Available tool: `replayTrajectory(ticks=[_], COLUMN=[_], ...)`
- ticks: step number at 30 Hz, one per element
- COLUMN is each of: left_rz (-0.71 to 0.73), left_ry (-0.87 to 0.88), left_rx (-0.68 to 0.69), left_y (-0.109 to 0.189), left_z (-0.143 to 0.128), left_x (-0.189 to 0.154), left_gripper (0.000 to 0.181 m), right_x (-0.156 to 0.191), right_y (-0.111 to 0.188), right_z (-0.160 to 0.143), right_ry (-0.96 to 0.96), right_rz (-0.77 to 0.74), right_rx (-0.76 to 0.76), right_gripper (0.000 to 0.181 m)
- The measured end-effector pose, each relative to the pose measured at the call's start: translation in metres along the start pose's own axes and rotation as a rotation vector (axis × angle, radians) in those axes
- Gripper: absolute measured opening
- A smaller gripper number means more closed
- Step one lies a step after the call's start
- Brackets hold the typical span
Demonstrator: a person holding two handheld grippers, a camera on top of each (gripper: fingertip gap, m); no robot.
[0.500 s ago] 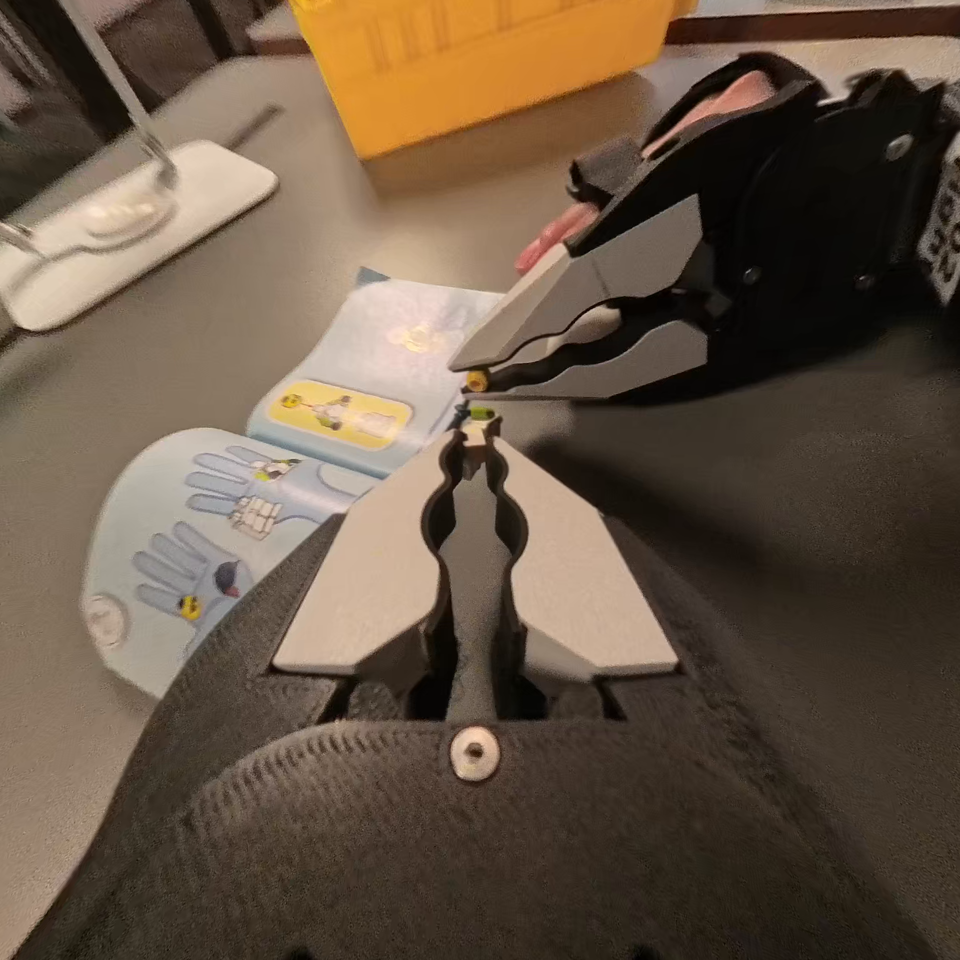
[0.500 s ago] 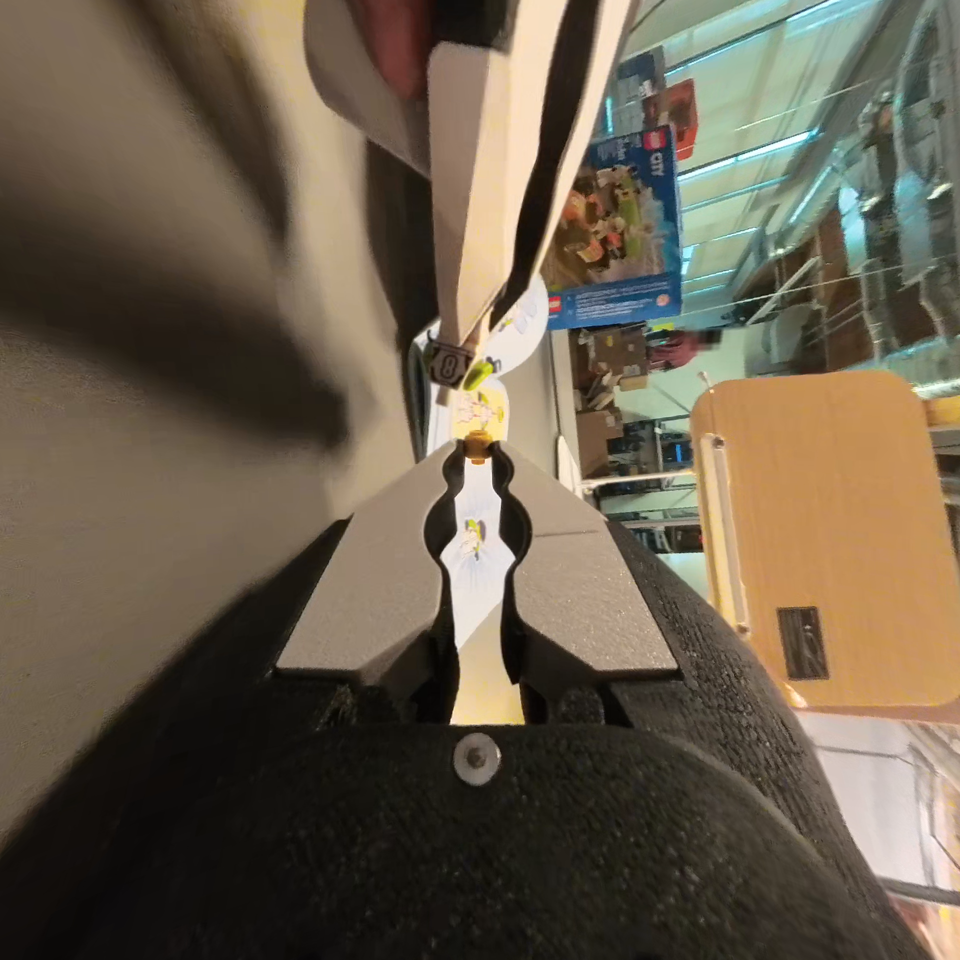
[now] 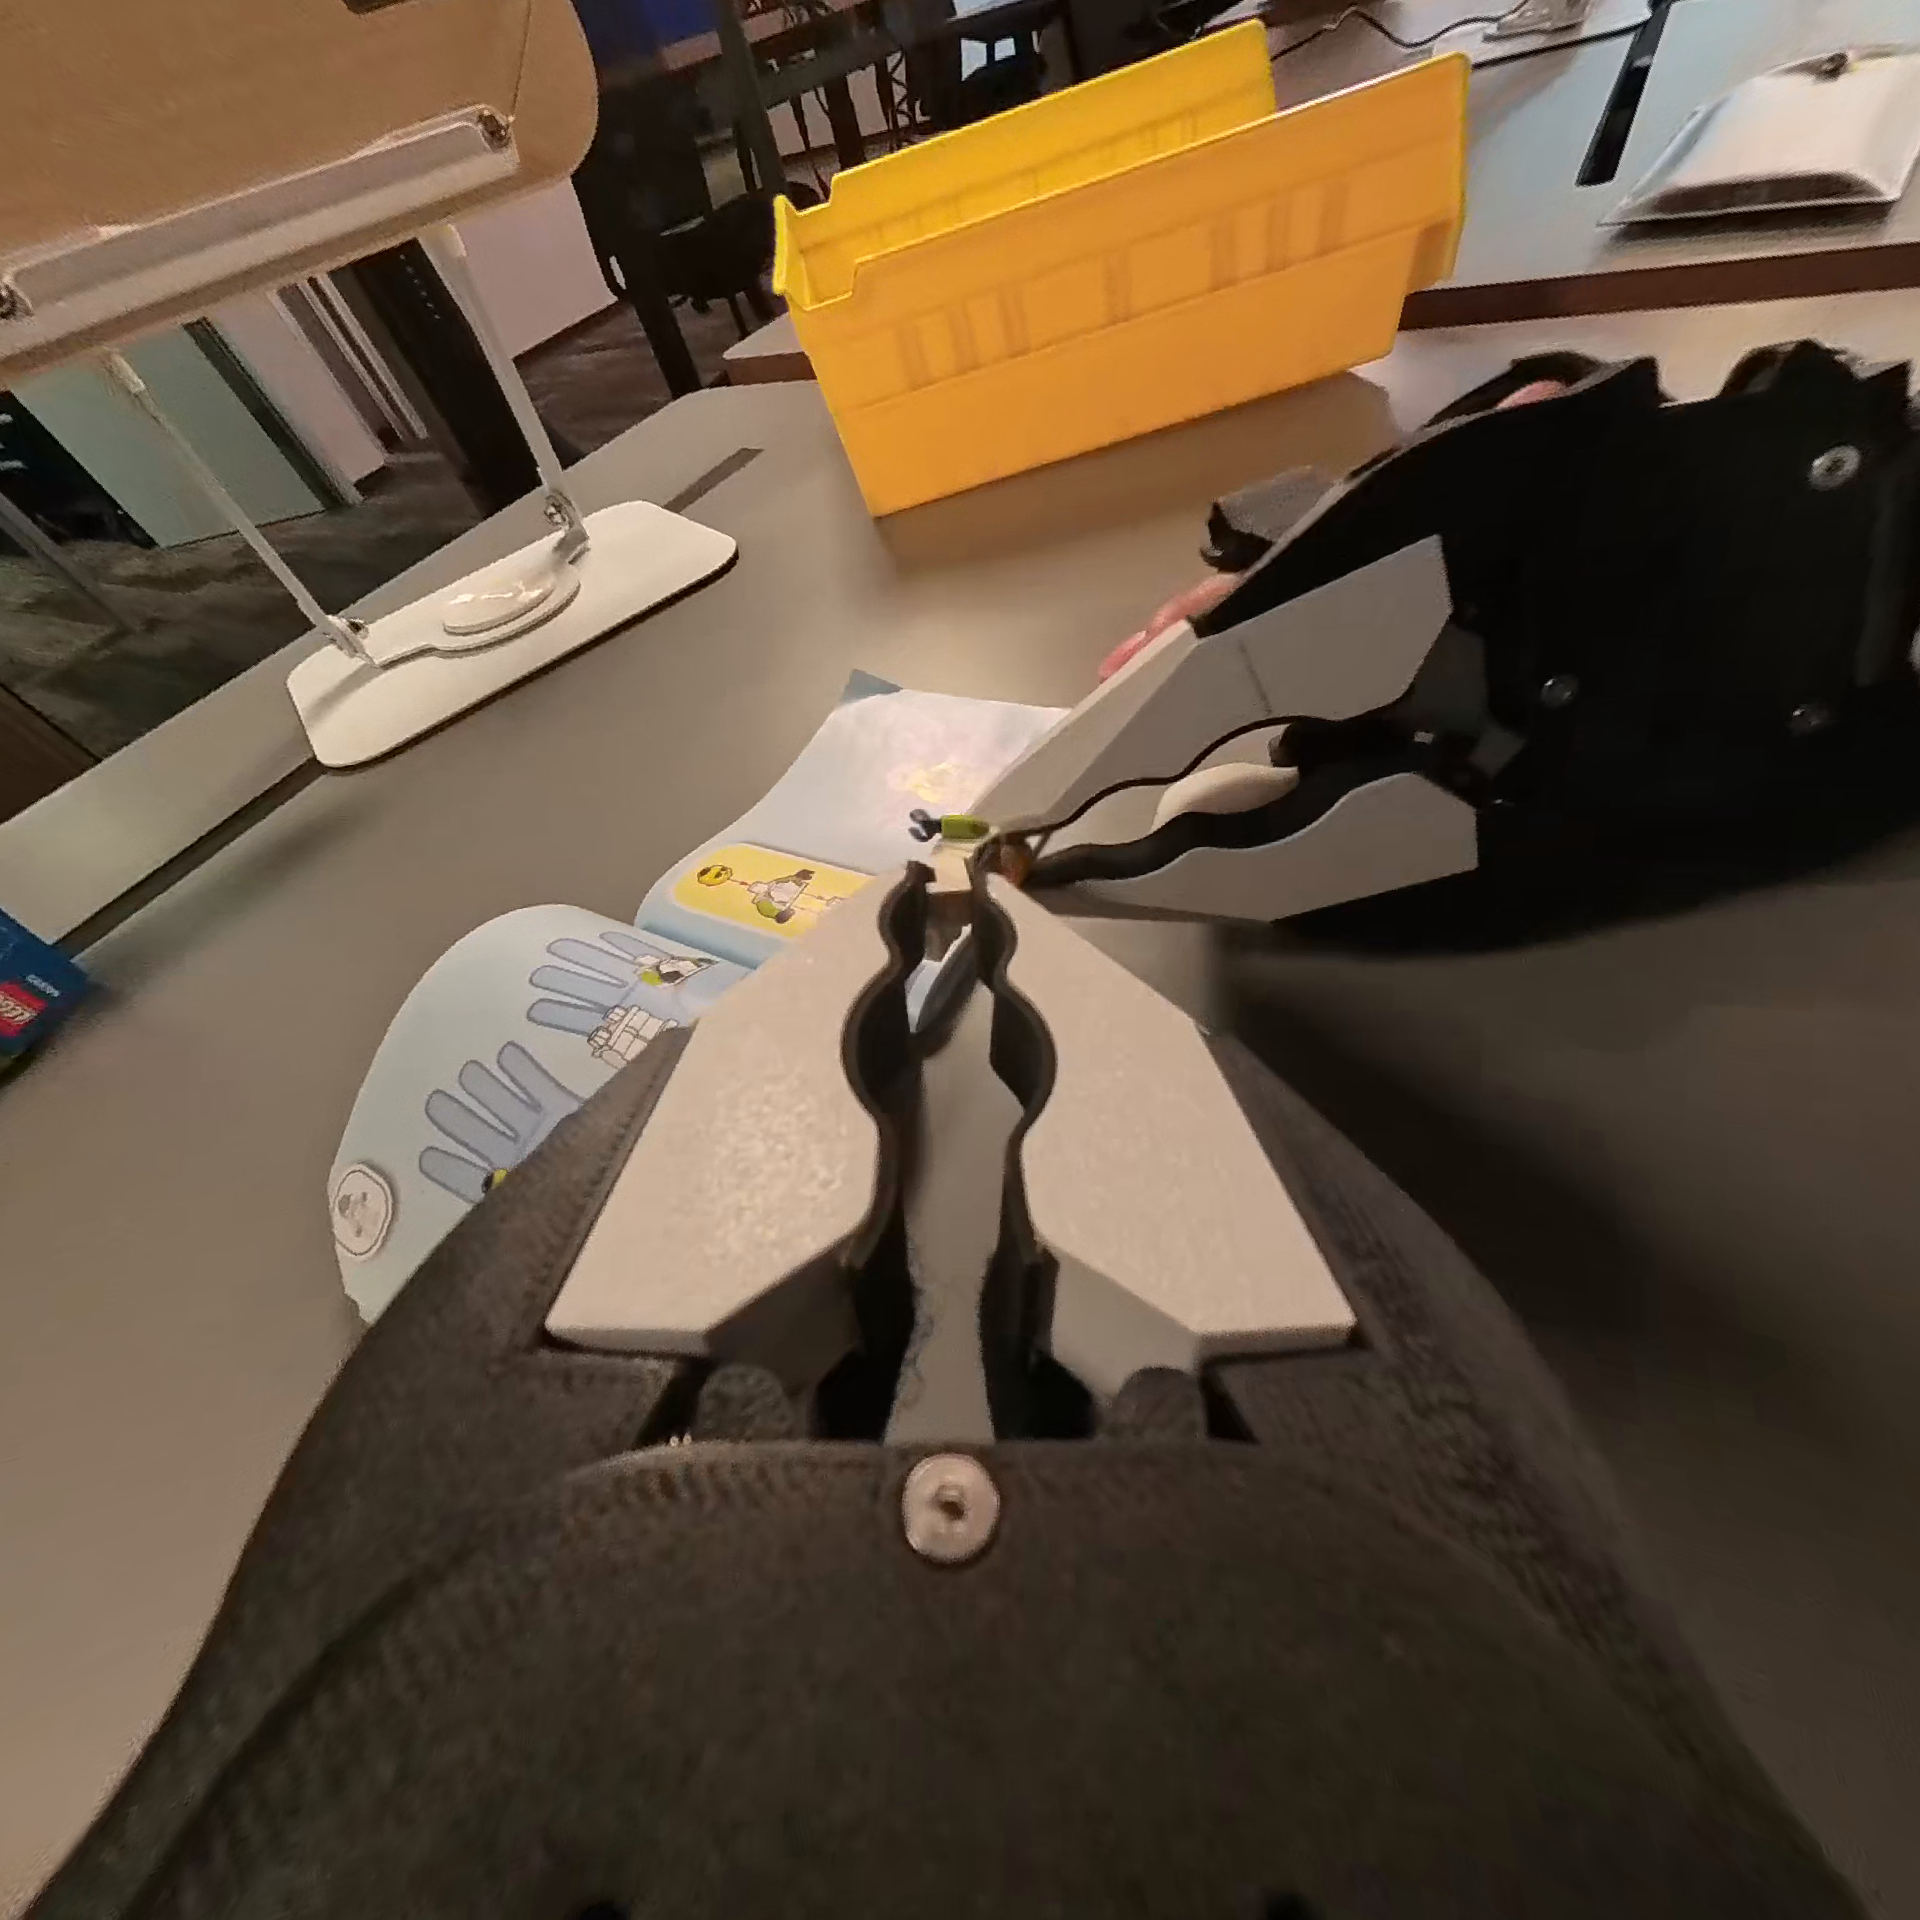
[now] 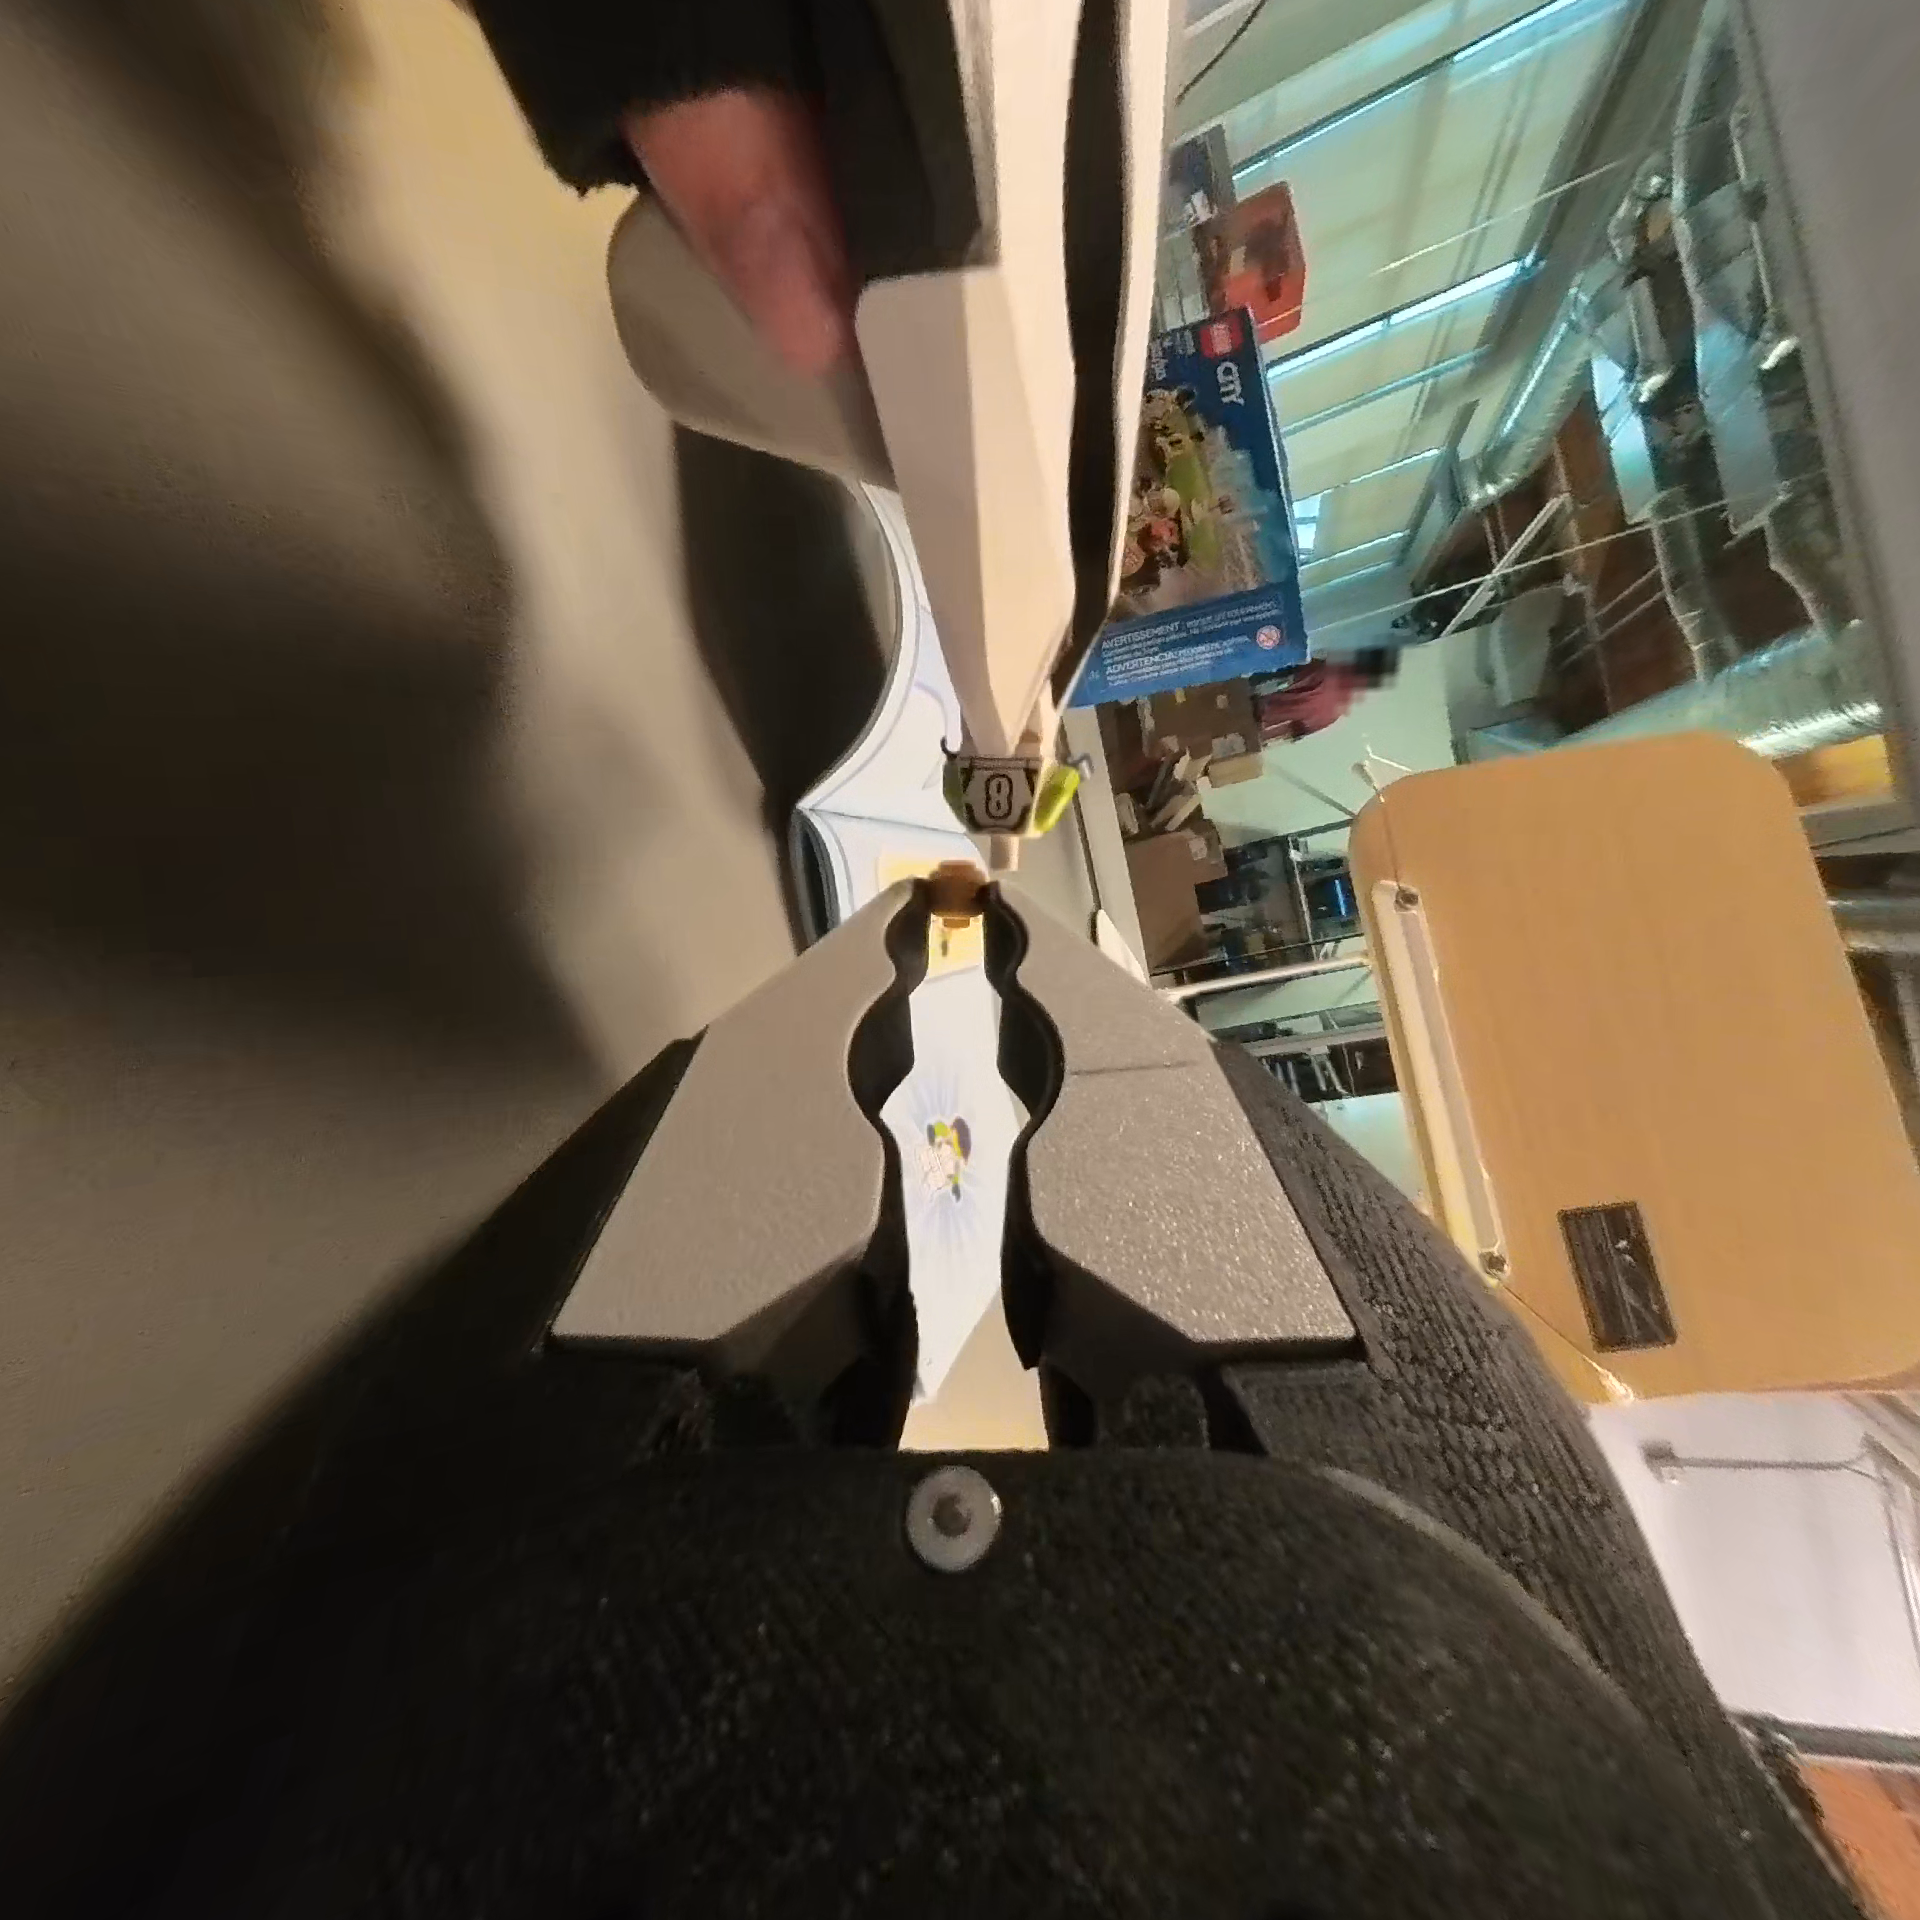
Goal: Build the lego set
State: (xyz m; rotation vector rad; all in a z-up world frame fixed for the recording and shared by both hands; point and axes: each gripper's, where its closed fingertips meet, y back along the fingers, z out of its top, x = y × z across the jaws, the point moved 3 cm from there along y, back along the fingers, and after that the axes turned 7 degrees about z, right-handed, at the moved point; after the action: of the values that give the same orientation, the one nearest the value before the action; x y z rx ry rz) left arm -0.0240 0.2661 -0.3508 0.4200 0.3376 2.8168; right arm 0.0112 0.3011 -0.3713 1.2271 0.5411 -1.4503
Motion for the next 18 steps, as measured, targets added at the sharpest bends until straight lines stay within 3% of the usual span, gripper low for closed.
replayTrajectory(ticks=[18], left_rz=[-0.017], left_ry=[-0.018], left_rx=[0.019], left_y=[-0.0014], left_z=[-0.0019], left_x=[-0.0032], left_gripper=[0.006], right_x=[-0.0031], right_y=[0.0001], right_z=[-0.0041], right_ry=[-0.043], right_rz=[-0.011], right_rx=[0.015], right_gripper=[0.008])
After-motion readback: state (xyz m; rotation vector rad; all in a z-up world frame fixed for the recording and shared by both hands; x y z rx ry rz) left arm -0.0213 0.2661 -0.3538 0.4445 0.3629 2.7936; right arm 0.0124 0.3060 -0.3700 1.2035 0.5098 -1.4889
